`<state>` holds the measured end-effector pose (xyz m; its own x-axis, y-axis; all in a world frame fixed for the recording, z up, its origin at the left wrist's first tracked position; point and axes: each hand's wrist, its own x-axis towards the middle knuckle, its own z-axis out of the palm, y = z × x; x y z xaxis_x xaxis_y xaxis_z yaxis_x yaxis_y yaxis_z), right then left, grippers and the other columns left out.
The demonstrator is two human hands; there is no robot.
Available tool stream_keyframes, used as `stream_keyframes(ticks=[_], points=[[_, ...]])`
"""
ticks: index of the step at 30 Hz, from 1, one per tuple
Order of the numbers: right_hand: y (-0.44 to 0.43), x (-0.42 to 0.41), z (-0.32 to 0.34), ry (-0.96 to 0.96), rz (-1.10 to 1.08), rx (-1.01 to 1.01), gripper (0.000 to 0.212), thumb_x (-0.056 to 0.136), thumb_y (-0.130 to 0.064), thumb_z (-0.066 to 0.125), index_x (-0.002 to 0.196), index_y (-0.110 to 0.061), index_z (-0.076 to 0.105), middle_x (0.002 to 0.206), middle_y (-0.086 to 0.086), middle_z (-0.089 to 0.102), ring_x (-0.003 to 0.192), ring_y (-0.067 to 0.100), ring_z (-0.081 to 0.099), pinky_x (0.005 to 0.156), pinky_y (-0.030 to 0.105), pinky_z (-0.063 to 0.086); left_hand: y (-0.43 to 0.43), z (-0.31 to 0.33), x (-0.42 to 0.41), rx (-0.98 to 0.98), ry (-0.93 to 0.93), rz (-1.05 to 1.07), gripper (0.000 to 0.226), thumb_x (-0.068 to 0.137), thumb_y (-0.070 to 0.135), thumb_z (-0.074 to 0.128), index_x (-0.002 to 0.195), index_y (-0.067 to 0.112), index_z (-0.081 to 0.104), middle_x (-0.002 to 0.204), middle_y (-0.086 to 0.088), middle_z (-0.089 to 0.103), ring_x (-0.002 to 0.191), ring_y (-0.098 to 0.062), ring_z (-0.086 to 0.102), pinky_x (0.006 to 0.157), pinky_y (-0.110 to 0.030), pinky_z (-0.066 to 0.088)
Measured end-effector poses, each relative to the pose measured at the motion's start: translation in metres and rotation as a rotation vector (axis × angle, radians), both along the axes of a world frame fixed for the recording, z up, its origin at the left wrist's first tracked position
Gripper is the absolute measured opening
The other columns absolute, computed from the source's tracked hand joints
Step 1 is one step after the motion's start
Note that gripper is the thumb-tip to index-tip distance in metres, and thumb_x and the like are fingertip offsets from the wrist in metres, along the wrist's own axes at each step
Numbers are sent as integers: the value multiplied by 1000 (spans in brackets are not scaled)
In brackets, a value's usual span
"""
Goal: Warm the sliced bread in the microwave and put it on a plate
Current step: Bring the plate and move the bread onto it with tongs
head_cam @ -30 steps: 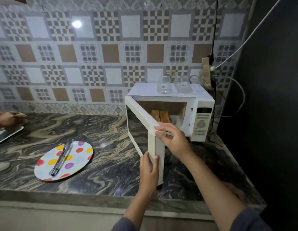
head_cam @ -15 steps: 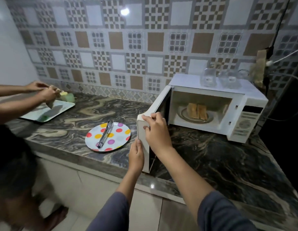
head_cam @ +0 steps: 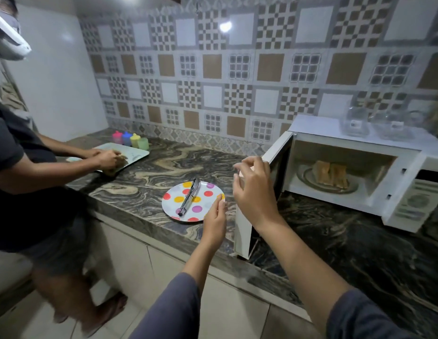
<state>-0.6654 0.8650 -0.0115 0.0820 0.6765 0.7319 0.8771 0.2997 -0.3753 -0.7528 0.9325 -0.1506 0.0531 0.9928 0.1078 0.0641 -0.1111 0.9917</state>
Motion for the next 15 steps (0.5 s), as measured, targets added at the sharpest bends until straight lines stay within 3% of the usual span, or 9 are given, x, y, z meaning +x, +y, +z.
stream_keyframes(ticks=[2,4,6,9,12,15], points=[[10,-17,-2,7,48,38,14,86,-10,54,95,-9,64,103,7,54,100,22,49,89,23,36,4,12,-20,-17,5,37,62,84,60,36,131,22,49,133,-4,56,124,-19,52,107,-48,39],[24,-37,-13,56,114,29,13,86,-11,54,93,-10,65,101,5,54,97,20,48,87,18,33,10,24,-44,-21,3,61,45,95,43,35,127,16,52,129,-4,58,119,-17,55,105,-45,42],[43,-60,-31,108,163,-11,15,86,-13,51,91,-9,64,98,5,55,95,19,48,86,20,34,25,28,-68,-24,-1,93,35,98,33,35,120,15,56,123,-4,60,117,-19,56,103,-43,44],[87,-84,-69,211,170,-165,20,86,-16,48,92,-8,65,97,6,55,96,20,50,87,22,36,61,22,-107,-50,99,142,38,100,27,34,127,8,51,128,-1,55,120,-18,51,103,-36,40],[143,-90,-108,301,64,-283,17,88,-11,51,94,-7,67,98,10,58,98,26,54,92,34,42,109,17,-145,-85,183,172,38,99,22,35,131,5,47,133,-6,53,124,-21,48,105,-35,38],[191,-80,-144,400,-120,-425,19,88,-9,53,99,-2,67,101,18,58,100,33,54,91,35,41,165,3,-179,-99,312,173,37,97,16,39,129,1,49,132,-12,54,123,-26,48,101,-33,38]])
